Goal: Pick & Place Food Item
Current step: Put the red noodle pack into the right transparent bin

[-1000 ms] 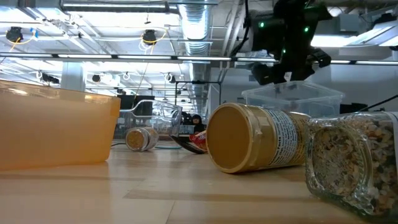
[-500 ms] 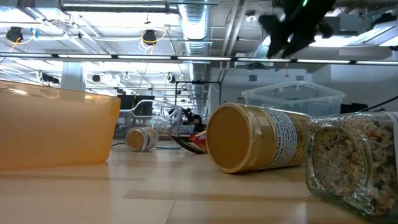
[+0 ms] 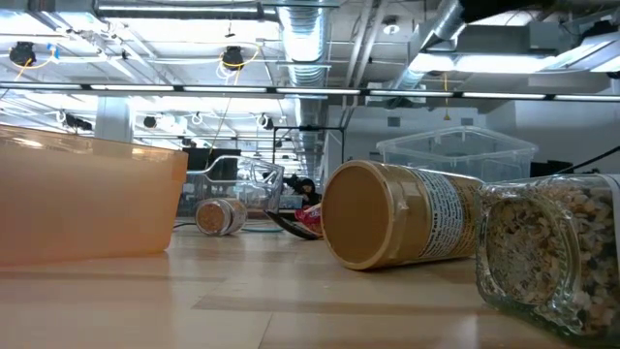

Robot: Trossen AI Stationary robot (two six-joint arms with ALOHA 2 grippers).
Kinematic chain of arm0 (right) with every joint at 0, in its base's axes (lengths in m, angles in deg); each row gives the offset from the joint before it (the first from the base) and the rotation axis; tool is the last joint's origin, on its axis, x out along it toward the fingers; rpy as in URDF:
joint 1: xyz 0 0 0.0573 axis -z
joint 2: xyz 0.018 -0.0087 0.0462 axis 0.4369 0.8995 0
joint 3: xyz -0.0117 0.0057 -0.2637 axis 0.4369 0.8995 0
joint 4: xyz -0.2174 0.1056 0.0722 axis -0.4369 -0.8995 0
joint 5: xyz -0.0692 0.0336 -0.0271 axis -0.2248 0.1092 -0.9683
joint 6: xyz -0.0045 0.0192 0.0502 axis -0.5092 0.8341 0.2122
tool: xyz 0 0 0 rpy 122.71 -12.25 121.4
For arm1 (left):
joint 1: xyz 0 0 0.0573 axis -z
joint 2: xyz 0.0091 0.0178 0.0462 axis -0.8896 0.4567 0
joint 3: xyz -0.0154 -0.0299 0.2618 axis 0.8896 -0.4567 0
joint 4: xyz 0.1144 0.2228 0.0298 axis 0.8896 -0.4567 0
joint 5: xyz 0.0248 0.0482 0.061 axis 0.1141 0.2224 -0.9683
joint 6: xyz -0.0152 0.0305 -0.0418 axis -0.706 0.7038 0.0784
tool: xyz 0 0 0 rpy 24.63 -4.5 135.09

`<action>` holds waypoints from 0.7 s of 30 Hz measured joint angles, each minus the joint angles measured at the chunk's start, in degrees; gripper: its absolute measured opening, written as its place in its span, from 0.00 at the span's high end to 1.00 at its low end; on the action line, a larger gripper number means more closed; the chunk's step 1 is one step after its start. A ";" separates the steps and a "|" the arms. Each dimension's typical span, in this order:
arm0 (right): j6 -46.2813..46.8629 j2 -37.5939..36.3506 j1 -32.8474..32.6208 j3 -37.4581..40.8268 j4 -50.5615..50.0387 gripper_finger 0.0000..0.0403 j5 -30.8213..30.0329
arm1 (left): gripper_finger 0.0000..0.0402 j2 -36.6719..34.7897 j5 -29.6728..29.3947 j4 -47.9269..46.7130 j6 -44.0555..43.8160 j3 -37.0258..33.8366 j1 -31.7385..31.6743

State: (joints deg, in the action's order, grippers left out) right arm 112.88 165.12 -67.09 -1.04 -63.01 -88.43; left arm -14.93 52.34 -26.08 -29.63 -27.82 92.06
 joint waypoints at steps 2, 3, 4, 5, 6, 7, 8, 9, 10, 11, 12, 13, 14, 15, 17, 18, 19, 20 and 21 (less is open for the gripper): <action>0.02 0.02 -1.11 0.00 -0.02 0.54 0.02 | 0.65 0.00 -0.10 0.44 0.00 0.00 0.00; 0.04 0.02 -1.44 0.00 -0.02 0.54 0.02 | 0.65 0.00 -0.15 0.86 0.00 0.00 0.00; 0.13 0.00 -1.74 0.00 -0.02 0.54 0.03 | 0.65 0.00 -0.17 1.17 0.00 0.00 0.00; 0.17 0.00 -1.93 0.00 -0.03 0.54 0.09 | 0.65 0.00 -0.17 1.31 0.00 0.00 0.00; 0.17 0.00 -1.92 0.00 -0.03 0.55 0.39 | 0.65 0.00 -0.16 1.32 0.00 0.00 0.00; 0.18 0.00 -1.78 0.00 -0.02 0.55 0.94 | 0.65 0.00 -0.16 1.33 0.00 0.00 0.00; 0.21 0.00 -1.53 0.00 -0.04 0.55 1.49 | 0.65 0.00 -0.15 1.34 0.00 0.00 0.00; 0.22 0.00 -1.16 0.00 -0.02 0.55 2.24 | 0.65 0.00 -0.15 1.34 0.00 0.00 0.00; 0.22 0.00 -0.76 0.00 -0.02 0.55 2.90 | 0.65 0.00 -0.15 1.36 0.00 0.00 0.00; 0.22 0.00 -0.38 0.00 -0.02 0.55 3.44 | 0.65 0.00 -0.15 1.35 0.00 0.00 0.00; 0.24 0.00 0.10 0.00 -0.03 0.55 4.35 | 0.65 0.00 -0.15 1.36 0.00 0.00 0.00; 0.24 0.04 0.58 0.00 -0.10 0.56 5.56 | 0.65 0.00 -0.15 1.38 0.00 0.00 0.00; 0.24 0.27 1.18 0.00 -0.21 0.56 7.18 | 0.65 0.00 -0.15 1.41 0.00 0.00 0.00; 0.26 0.85 1.89 -0.02 -0.35 0.56 9.14 | 0.65 0.00 -0.15 1.41 0.00 0.00 0.00; 0.39 2.58 3.09 -0.02 -1.28 0.57 13.39 | 0.65 0.00 -0.15 1.43 0.00 0.00 0.00; 0.39 3.58 3.72 -0.02 -1.96 0.57 15.38 | 0.65 0.00 -0.15 1.43 0.00 0.00 0.00; 0.38 4.66 4.38 -0.02 -2.53 0.58 17.10 | 0.65 0.00 -0.14 1.45 0.00 0.00 0.00; 0.37 5.99 5.12 -0.02 -3.21 0.58 18.68 | 0.65 0.00 -0.14 1.45 0.00 0.00 0.00; 0.37 7.40 5.78 -0.02 -4.18 0.58 19.94 | 0.65 0.00 -0.13 1.45 0.00 0.00 0.00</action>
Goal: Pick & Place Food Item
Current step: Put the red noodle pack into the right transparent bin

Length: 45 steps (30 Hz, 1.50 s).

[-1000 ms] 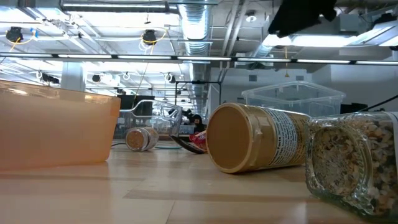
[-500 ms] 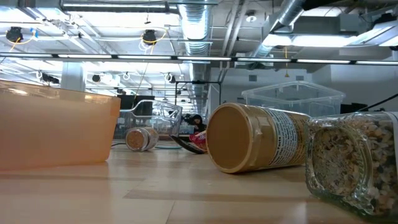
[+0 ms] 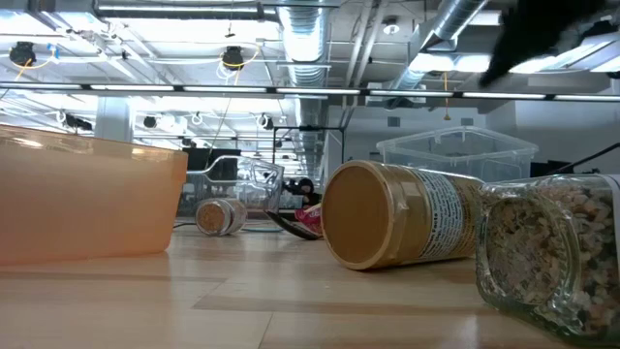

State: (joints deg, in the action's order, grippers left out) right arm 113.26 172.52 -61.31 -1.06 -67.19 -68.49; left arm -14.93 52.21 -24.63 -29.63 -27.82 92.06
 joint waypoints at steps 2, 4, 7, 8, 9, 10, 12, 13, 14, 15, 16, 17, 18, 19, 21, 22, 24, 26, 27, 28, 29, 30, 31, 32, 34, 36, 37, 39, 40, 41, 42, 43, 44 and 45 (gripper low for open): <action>-0.02 2.54 1.46 0.04 -1.79 0.59 1.50 | 0.65 0.00 0.01 0.00 0.00 0.00 0.00; -0.02 4.70 3.07 0.00 -3.17 0.59 1.67 | 0.65 0.00 0.01 0.01 0.00 0.00 0.00; -0.02 6.94 5.90 0.02 -5.00 0.59 3.67 | 0.65 0.00 0.03 0.00 0.00 0.00 0.00; 0.05 7.47 6.85 0.02 -5.47 0.59 4.93 | 0.65 0.01 0.02 0.00 0.00 0.00 0.00; 0.45 7.87 7.71 0.02 -6.34 0.59 6.12 | 0.65 0.02 0.03 0.00 0.00 0.00 0.00; 1.01 8.07 8.45 0.02 -7.09 0.59 6.84 | 0.65 0.02 0.03 0.00 -0.01 0.00 0.00; 2.33 8.57 9.71 0.00 -8.28 0.59 6.88 | 0.65 0.02 0.05 -0.21 -0.02 0.00 0.00; 3.07 8.75 10.09 0.00 -9.23 0.59 6.84 | 0.65 0.02 0.05 -0.34 0.00 0.00 0.00; 4.05 8.77 10.34 0.02 -10.08 0.59 6.96 | 0.65 0.02 0.05 -0.48 -0.02 0.00 0.00; 5.31 8.67 10.45 0.02 -10.22 0.59 6.98 | 0.65 0.02 0.07 -0.56 -0.02 0.00 0.00; 6.76 8.66 10.44 0.00 -10.16 0.59 7.00 | 0.65 0.02 0.09 -0.68 -0.02 0.00 0.00; 8.40 8.56 10.36 0.01 -10.13 0.59 7.02 | 0.65 0.02 0.09 -0.71 -0.03 0.00 0.00; 10.29 8.30 10.31 0.02 -10.17 0.58 7.16 | 0.65 0.02 0.11 -0.72 -0.03 0.00 0.00; 12.33 7.85 10.30 0.02 -10.13 0.58 7.42 | 0.65 0.02 0.13 -0.72 -0.04 0.00 0.00; 16.14 7.10 10.32 0.00 -10.04 0.57 8.36 | 0.65 0.02 0.14 -0.70 -0.07 0.00 0.00; 17.42 6.86 10.32 0.02 -10.01 0.56 8.34 | 0.65 0.02 0.16 -0.72 -0.17 0.00 0.00; 18.72 6.67 10.32 0.00 -9.44 0.54 8.25 | 0.65 0.02 0.14 -0.72 -0.17 0.00 0.00; 19.17 6.74 10.34 0.13 -9.35 0.52 8.27 | 0.65 0.02 0.14 -0.71 -0.19 0.00 0.00; 19.15 6.72 10.46 0.60 -8.45 0.51 8.29 | 0.65 0.02 0.16 -0.70 -0.20 0.00 0.00; 18.93 6.68 10.83 1.66 -6.80 0.49 8.66 | 0.65 0.02 0.32 -0.70 -0.22 0.00 0.00; 18.61 6.71 11.32 2.98 -5.37 0.48 9.97 | 0.65 0.02 0.41 -0.70 -0.22 0.00 0.00; 18.50 6.80 11.80 4.23 -4.84 0.47 11.32 | 0.65 0.02 0.48 -0.70 -0.22 0.00 0.00; 18.62 6.83 12.32 5.61 -4.72 0.46 12.50 | 0.65 0.02 0.55 -0.70 -0.22 0.00 0.00; 18.85 6.81 12.82 6.80 -4.36 0.45 13.78 | 0.65 0.02 0.59 -0.70 -0.22 0.00 0.00; 19.22 6.80 13.71 8.91 -3.05 0.44 16.02 | 0.65 0.02 0.64 -0.70 -0.22 0.00 0.00; 18.48 6.44 14.40 10.35 -0.82 0.44 16.99 | 0.65 0.02 0.64 -0.68 -0.22 0.00 0.00; 17.34 6.41 14.70 10.88 0.65 0.44 17.60 | 0.65 0.02 0.66 -0.68 -0.22 0.00 0.00; 14.92 6.41 15.11 11.15 3.11 0.46 18.88 | 0.65 0.02 0.80 -0.67 -0.22 0.00 0.00; 13.92 6.44 15.32 11.14 4.11 0.47 19.18 | 0.65 0.02 0.82 -0.68 -0.22 0.00 0.00; 13.20 6.46 15.56 11.15 5.01 0.49 19.49 | 0.65 0.02 0.82 -0.68 -0.22 0.00 0.00; 12.97 6.48 15.81 11.15 5.52 0.52 19.93 | 0.65 0.02 0.82 -0.68 -0.22 0.00 0.00; 12.90 6.48 15.98 11.15 5.66 0.55 20.42 | 0.65 0.02 0.82 -0.68 -0.22 0.00 0.00; 12.87 6.50 16.06 11.17 5.69 0.59 20.96 | 0.65 0.02 0.82 -0.68 -0.22 0.00 0.00; 12.84 6.52 16.07 11.17 5.67 0.62 21.31 | 0.65 0.02 0.82 -0.68 -0.22 0.00 0.00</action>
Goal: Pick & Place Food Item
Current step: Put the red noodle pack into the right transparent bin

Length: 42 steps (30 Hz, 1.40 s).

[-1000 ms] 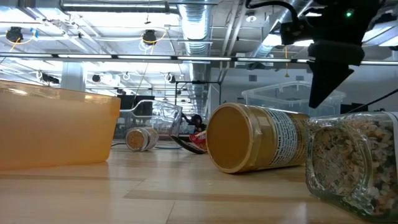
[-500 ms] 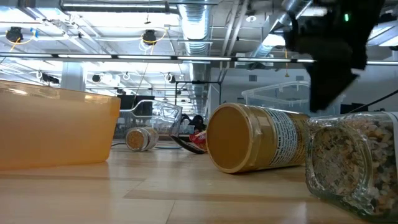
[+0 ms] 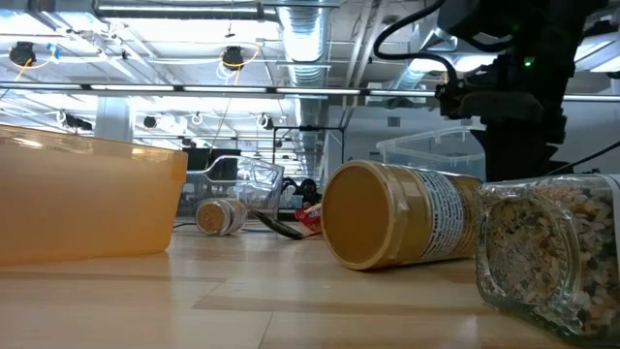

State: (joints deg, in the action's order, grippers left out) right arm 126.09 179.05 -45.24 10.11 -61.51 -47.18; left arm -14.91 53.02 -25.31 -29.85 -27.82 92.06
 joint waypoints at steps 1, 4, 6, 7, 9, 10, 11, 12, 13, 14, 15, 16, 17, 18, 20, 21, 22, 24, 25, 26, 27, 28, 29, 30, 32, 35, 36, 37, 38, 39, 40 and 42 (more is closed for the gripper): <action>-0.13 0.04 -0.06 0.02 0.00 0.67 0.30 | 0.65 0.00 0.00 0.00 0.00 0.00 0.00; -0.16 0.04 -0.14 0.06 -0.26 0.81 0.83 | 0.65 0.00 -0.02 0.00 0.00 0.00 0.00; -0.16 -0.53 -0.09 0.03 -0.26 0.90 1.55 | 0.65 0.00 -0.02 -0.01 0.00 0.00 0.00; -0.15 -0.92 -0.11 0.09 -0.39 0.94 1.57 | 0.65 0.00 -0.02 -0.02 0.00 0.00 0.00; 0.23 -1.85 -0.17 0.28 -0.40 0.98 1.72 | 0.65 0.00 -0.02 -0.07 0.00 0.00 0.00; 0.52 -2.40 -0.38 0.36 -0.48 0.98 1.89 | 0.65 0.00 -0.02 -0.18 0.00 0.00 0.00; 0.76 -2.97 -0.73 0.45 -0.70 0.98 1.81 | 0.65 0.00 -0.02 -0.24 0.00 0.00 0.00; 0.86 -3.59 -1.29 0.49 -0.89 0.98 1.63 | 0.65 0.00 -0.03 -0.24 0.00 0.00 0.00; 0.89 -4.24 -1.87 0.50 -0.91 0.99 1.21 | 0.65 0.00 -0.04 -0.26 0.00 0.00 0.00; 0.90 -4.89 -2.50 0.44 -0.88 0.99 0.62 | 0.65 0.00 -0.04 -0.26 0.00 0.00 0.00; 0.95 -5.50 -3.23 0.43 -0.89 0.99 -0.18 | 0.65 0.00 -0.04 -0.26 0.00 0.00 0.00; 1.02 -6.12 -4.00 0.43 -0.92 0.99 -1.15 | 0.65 0.00 -0.04 -0.26 0.00 0.00 0.00; 1.15 -6.80 -4.66 0.43 -1.01 0.99 -2.25 | 0.65 0.00 -0.04 -0.26 0.00 0.00 0.00; 1.48 -7.55 -5.39 0.41 -1.43 1.00 -3.62 | 0.65 0.00 -0.04 -0.26 0.00 0.00 0.00; 2.29 -9.44 -6.97 0.41 -2.58 1.00 -6.85 | 0.65 0.00 -0.06 -0.26 0.00 0.00 0.00; 2.45 -10.37 -7.85 0.41 -2.71 1.00 -8.82 | 0.65 0.00 -0.07 -0.26 0.00 0.00 0.00; 2.44 -11.30 -8.78 0.41 -2.76 1.00 -10.83 | 0.65 0.00 -0.07 -0.26 0.00 0.00 0.00; 2.42 -13.52 -10.72 0.39 -2.89 1.00 -15.27 | 0.65 0.00 -0.07 -0.26 0.00 0.00 0.00; 2.42 -14.57 -11.68 0.33 -2.89 1.00 -18.07 | 0.65 0.00 -0.07 -0.26 0.00 0.00 0.00; 2.25 -15.56 -12.62 0.30 -2.91 1.00 -20.81 | 0.65 0.00 -0.07 -0.26 -0.01 0.00 0.00; 2.13 -16.53 -13.46 0.30 -3.06 1.00 -23.82 | 0.65 0.00 -0.09 -0.26 0.00 0.00 0.00; 2.12 -17.50 -14.25 0.30 -3.22 1.00 -27.16 | 0.65 0.00 -0.09 -0.26 0.00 0.00 0.00; 2.30 -18.49 -14.95 0.30 -3.23 1.00 -30.47 | 0.65 0.00 -0.09 -0.25 0.00 0.00 0.00; 3.20 -19.48 -15.38 0.30 -3.22 1.00 -33.94 | 0.65 0.00 -0.10 -0.24 0.00 0.00 0.00; 6.50 -21.55 -15.44 0.30 -3.18 1.00 -39.41 | 0.65 0.00 -0.11 -0.24 0.00 0.00 0.00; 9.89 -23.46 -14.00 0.19 -1.53 1.00 -43.63 | 0.65 0.00 -0.11 -0.20 0.00 0.00 0.00; 10.23 -23.63 -13.33 0.21 -0.60 1.00 -44.20 | 0.65 0.00 -0.12 -0.16 0.00 0.00 0.00; 10.40 -23.71 -12.42 0.22 0.37 1.00 -44.54 | 0.65 0.00 -0.13 0.00 0.00 0.00 0.00; 10.37 -23.76 -11.18 0.21 1.87 1.00 -44.81 | 0.65 0.00 -0.13 0.13 0.00 0.00 0.00; 10.38 -23.76 -9.87 0.19 2.99 1.00 -44.96 | 0.65 0.00 -0.15 0.15 -0.01 0.00 0.00; 10.42 -23.76 -8.37 0.19 3.30 1.00 -45.03 | 0.65 0.00 -0.15 0.17 -0.01 0.00 0.00; 10.40 -23.76 -4.75 0.22 3.89 1.00 -45.21 | 0.65 0.00 -0.16 0.42 -0.02 0.00 0.00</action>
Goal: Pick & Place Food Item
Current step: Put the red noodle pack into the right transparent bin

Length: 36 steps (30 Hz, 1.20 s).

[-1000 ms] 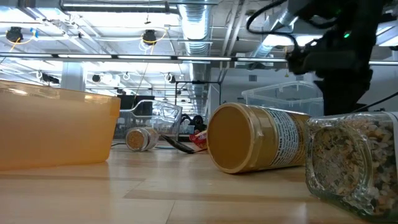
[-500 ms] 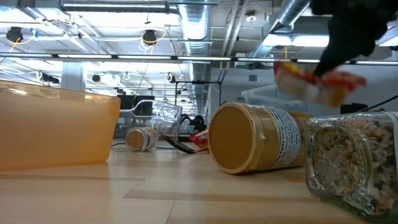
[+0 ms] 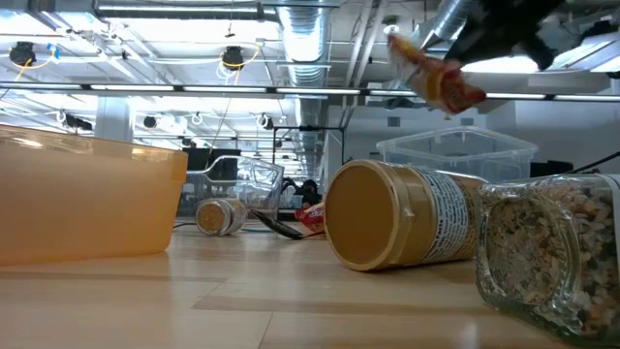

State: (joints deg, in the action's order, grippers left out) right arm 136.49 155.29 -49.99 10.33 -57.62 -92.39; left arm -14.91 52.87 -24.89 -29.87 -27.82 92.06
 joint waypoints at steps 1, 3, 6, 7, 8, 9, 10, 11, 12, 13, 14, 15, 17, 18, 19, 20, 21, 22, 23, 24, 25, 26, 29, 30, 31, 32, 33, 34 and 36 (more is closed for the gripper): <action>0.00 0.00 2.05 -0.02 0.25 1.00 -0.30 | 0.65 0.00 0.00 0.04 0.00 0.00 0.00; -0.54 -0.42 6.32 0.00 0.04 1.00 0.02 | 0.65 0.01 0.00 0.03 0.00 0.00 0.00; -1.42 -2.84 12.52 0.00 -1.23 1.00 1.24 | 0.65 0.02 0.11 -0.04 -0.22 0.00 0.00; -2.41 -3.81 14.38 0.00 -1.83 1.00 2.06 | 0.65 0.02 0.31 -0.16 -0.21 0.00 0.00; -3.80 -4.81 16.23 0.00 -2.16 1.00 3.23 | 0.65 0.02 0.73 -0.24 -0.21 0.00 0.00; -5.38 -5.81 18.10 0.00 -2.14 1.00 4.63 | 0.65 0.02 1.09 -0.22 -0.10 0.00 0.00; -6.96 -6.93 19.97 0.00 -2.12 1.00 6.52 | 0.65 0.02 1.27 -0.22 0.02 0.00 0.00; -8.46 -7.87 21.64 0.00 -2.25 1.00 8.48 | 0.65 0.02 1.25 -0.22 0.04 0.00 0.00; -9.97 -8.71 23.11 0.00 -2.42 1.00 9.98 | 0.65 0.02 1.27 -0.22 0.05 0.00 0.01; -11.82 -9.38 24.40 0.00 -2.67 1.00 11.23 | 0.65 0.02 1.27 -0.21 0.07 0.00 0.00; -14.40 -10.03 25.67 0.00 -2.93 1.00 12.63 | 0.65 0.02 1.27 -0.22 0.07 0.00 0.00; -17.33 -10.65 26.89 0.00 -3.23 1.00 14.00 | 0.65 0.02 1.27 -0.22 0.07 0.00 0.00; -23.44 -11.79 29.30 0.00 -3.48 1.00 16.56 | 0.65 0.02 1.27 -0.20 0.09 0.00 0.00; -26.48 -12.28 30.49 0.00 -3.54 1.00 17.52 | 0.65 0.02 1.27 -0.19 0.09 0.00 0.00; -29.26 -12.74 31.64 0.00 -3.63 1.00 18.40 | 0.65 0.02 1.27 -0.08 0.11 0.00 0.00; -31.69 -13.12 32.89 0.00 -3.74 1.00 19.07 | 0.65 0.02 1.28 0.07 0.13 0.00 0.00; -33.68 -13.47 34.22 0.00 -3.71 1.00 19.76 | 0.65 0.02 1.29 0.18 0.13 0.00 0.00; -35.19 -13.75 35.58 0.00 -3.72 1.00 20.54 | 0.65 0.02 1.29 0.30 0.15 0.00 0.00; -36.16 -13.93 37.13 0.00 -3.92 1.00 21.44 | 0.65 0.02 1.29 0.52 0.17 0.00 0.00; -36.91 -14.07 38.79 0.00 -4.23 1.00 22.43 | 0.65 0.02 1.29 0.84 0.17 0.00 0.00; -37.58 -14.19 40.50 0.00 -4.74 1.00 23.59 | 0.65 0.02 1.29 1.03 0.19 0.00 0.00; -38.22 -14.19 42.26 0.00 -5.26 1.00 24.78 | 0.65 0.02 1.29 1.03 0.20 0.00 0.00; -40.12 -13.94 47.47 0.00 -7.13 1.00 28.45 | 0.65 0.02 1.29 1.00 0.20 0.00 0.00; -40.89 -13.66 48.97 0.00 -7.59 1.00 29.42 | 0.65 0.02 1.29 1.00 0.20 0.00 0.00; -41.74 -13.28 50.52 0.00 -7.93 1.00 30.34 | 0.65 0.02 1.29 0.99 0.22 0.00 0.00; -42.46 -12.88 51.94 0.00 -8.06 1.00 31.11 | 0.65 0.02 1.31 0.98 0.22 0.00 0.00; -43.28 -12.53 53.18 0.00 -7.92 1.00 31.94 | 0.65 0.02 1.31 1.00 0.22 0.00 0.00; -43.86 -12.14 54.38 0.00 -7.77 1.00 32.65 | 0.65 0.02 1.31 0.98 0.22 0.00 0.00; -45.46 -10.78 56.55 -0.02 -7.70 1.00 33.75 | 0.65 0.02 1.31 0.98 0.22 0.00 0.00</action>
State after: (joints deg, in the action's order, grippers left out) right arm 91.03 144.51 6.56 10.31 -65.32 -58.64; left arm -14.89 54.18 -23.91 -29.65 -27.82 92.06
